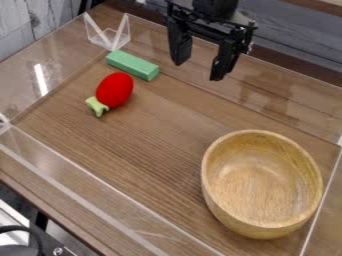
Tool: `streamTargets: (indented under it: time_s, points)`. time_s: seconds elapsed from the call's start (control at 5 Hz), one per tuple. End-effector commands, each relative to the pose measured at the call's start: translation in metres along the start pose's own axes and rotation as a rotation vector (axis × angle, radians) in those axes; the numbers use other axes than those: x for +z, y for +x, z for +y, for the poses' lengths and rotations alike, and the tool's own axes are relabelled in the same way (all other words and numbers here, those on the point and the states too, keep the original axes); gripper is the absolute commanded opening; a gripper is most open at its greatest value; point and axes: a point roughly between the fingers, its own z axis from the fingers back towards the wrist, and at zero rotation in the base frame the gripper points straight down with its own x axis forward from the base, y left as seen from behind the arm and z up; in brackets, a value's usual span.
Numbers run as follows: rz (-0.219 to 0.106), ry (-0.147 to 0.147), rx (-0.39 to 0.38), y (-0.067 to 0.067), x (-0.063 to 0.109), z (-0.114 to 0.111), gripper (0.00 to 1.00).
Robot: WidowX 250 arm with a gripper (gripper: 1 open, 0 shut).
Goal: Move the red object to the right side of the table
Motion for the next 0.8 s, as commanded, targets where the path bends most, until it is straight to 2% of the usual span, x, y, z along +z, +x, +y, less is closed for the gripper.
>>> streamTargets:
  time_s: [0.0,0.2,0.4,0.6]
  points:
    - [0.018,0.001,-0.010,-0.001,-0.006,0.004,1.00]
    - [0.026,0.004,-0.078,-0.010,-0.011,0.025,1.00]
    - [0.001,0.014,-0.083,-0.021,-0.009,0.065,1.00]
    - [-0.018,0.025,-0.087,-0.023,-0.010,0.103,1.00]
